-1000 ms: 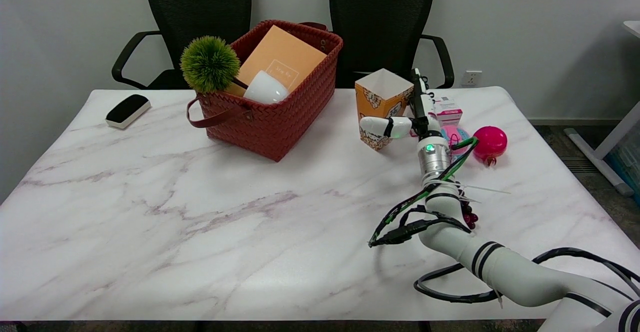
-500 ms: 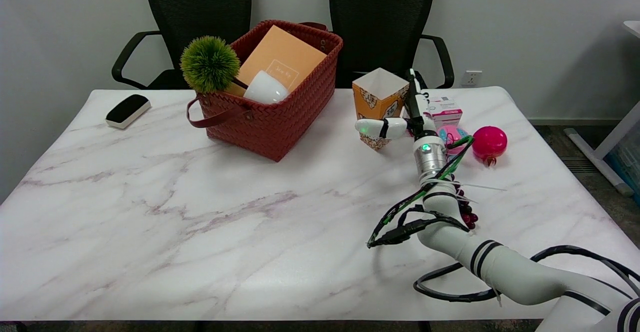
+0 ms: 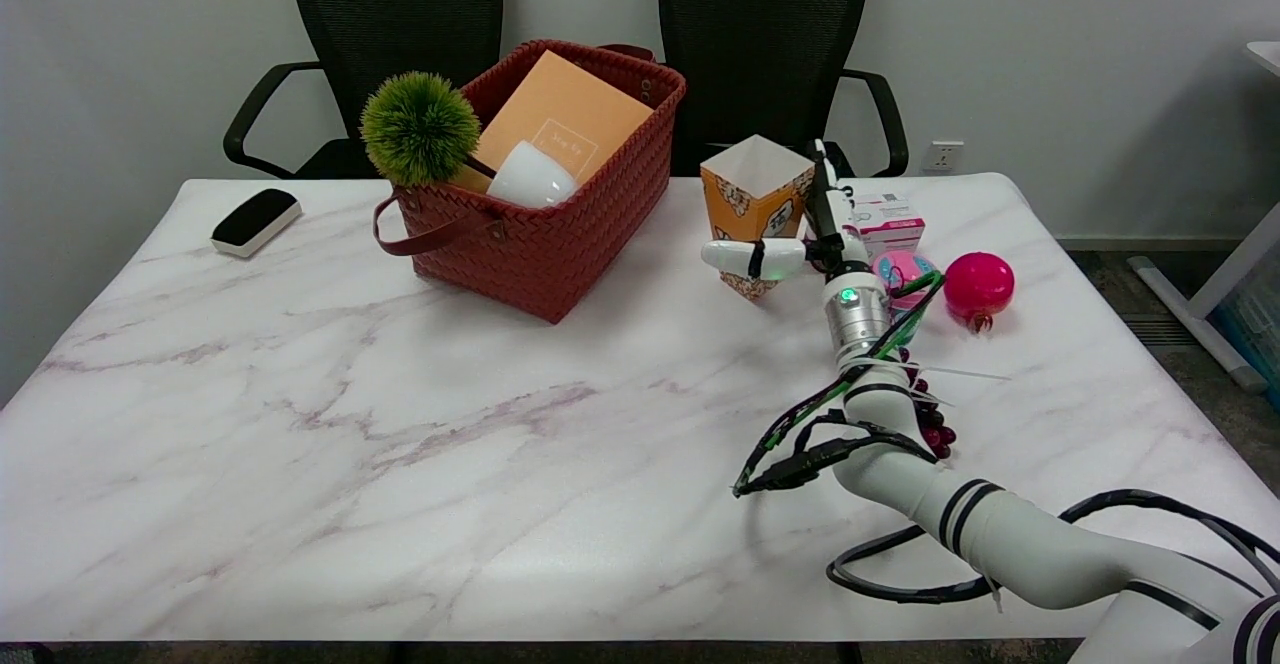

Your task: Pick up the popcorn box.

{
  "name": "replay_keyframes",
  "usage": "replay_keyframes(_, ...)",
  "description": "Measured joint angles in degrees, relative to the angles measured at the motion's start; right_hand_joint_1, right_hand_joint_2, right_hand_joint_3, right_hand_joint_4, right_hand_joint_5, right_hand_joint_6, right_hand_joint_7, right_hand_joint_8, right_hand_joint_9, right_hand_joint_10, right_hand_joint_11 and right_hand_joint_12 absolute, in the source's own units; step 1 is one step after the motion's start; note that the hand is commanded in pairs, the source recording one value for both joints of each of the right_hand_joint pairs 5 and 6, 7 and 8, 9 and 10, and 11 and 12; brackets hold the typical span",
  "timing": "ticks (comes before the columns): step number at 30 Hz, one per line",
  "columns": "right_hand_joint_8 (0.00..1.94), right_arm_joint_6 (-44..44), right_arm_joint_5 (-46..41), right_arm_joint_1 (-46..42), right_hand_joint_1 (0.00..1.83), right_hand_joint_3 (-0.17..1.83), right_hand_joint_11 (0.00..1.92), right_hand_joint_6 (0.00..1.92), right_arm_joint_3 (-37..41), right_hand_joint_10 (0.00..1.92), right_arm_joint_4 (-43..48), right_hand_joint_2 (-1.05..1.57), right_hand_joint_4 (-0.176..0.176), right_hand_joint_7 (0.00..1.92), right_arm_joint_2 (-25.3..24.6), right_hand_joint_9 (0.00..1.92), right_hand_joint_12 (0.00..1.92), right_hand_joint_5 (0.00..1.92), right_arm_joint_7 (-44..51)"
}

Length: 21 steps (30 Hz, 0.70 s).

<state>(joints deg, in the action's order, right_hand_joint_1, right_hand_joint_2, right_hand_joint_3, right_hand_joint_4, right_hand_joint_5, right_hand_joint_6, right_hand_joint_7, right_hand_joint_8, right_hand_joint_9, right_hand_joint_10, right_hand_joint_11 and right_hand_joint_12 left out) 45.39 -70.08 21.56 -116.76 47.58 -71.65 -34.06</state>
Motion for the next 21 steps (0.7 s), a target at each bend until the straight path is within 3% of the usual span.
replay_keyframes(14,0.18,0.3,-0.2,0.0,1.19,0.50,0.29,0.00,0.1,0.35,0.0,-0.01,0.000,0.18,-0.1,0.35,0.29,0.00,0.0)
replay_keyframes(21,0.31,0.7,-0.3,0.1,1.20,0.52,0.30,0.17,0.2,0.41,-0.1,0.02,0.000,0.31,-0.1,0.41,0.30,0.17,0.0)
